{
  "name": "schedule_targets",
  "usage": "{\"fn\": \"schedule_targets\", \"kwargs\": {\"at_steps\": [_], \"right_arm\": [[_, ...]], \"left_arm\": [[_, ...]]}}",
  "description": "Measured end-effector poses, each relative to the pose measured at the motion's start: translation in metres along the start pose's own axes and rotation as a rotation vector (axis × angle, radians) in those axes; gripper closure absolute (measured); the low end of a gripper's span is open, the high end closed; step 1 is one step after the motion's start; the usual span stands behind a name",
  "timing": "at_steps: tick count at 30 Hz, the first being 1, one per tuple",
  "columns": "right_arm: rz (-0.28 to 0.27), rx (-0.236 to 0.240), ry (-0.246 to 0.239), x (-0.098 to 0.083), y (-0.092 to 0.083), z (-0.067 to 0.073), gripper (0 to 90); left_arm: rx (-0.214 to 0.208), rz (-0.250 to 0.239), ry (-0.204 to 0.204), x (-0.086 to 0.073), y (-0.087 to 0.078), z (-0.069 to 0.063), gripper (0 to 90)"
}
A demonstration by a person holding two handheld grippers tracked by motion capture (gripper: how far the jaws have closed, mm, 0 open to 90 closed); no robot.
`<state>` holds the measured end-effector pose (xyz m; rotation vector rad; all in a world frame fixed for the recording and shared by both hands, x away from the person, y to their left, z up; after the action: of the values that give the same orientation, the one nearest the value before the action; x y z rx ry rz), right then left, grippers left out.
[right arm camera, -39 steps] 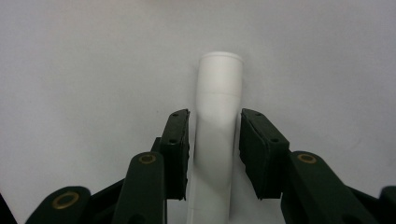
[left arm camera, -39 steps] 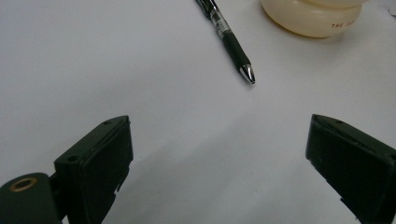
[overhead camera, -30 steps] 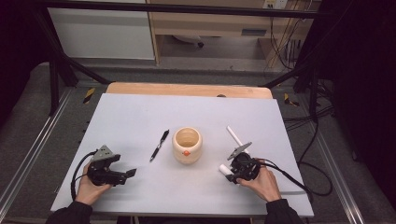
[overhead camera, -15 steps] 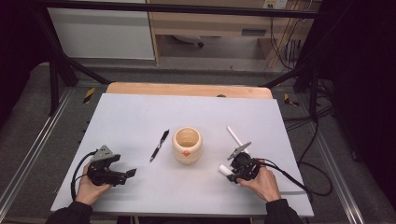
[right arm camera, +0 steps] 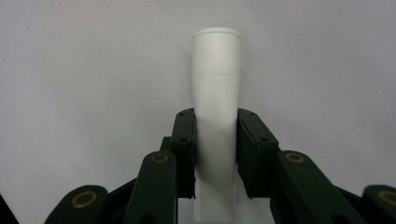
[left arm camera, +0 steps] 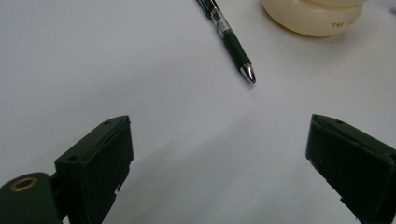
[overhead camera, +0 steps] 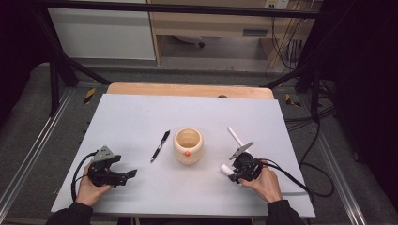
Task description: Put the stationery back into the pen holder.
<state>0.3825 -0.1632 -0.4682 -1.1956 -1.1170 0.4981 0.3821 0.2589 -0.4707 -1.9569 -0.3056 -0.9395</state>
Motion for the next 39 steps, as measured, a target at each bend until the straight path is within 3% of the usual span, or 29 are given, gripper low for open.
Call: {"fn": "schedule_targets", "kwargs": {"at_steps": [29,39], "right_arm": [[-0.06,-0.022,0.021,0.001,-0.017,-0.003,70.9],[-0.141,-0.044,0.023,0.009,-0.036,-0.004,70.9]], "left_arm": [[0.002,0.001,0.0,0.0,0.0,0.0,7.6],[0.003,0.001,-0.001,0.0,0.001,0.0,7.6]]}}
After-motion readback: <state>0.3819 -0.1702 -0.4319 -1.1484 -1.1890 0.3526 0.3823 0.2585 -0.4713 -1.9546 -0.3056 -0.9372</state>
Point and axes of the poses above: each handheld gripper's, and its own axes: y roughly forward along the jaws, x roughly out of its top, z roughly to its left, the point moved 5 cm from there along y, roughly forward along the jaws, and after that the axes turned 14 degrees about -y, right-handed, at the moved point
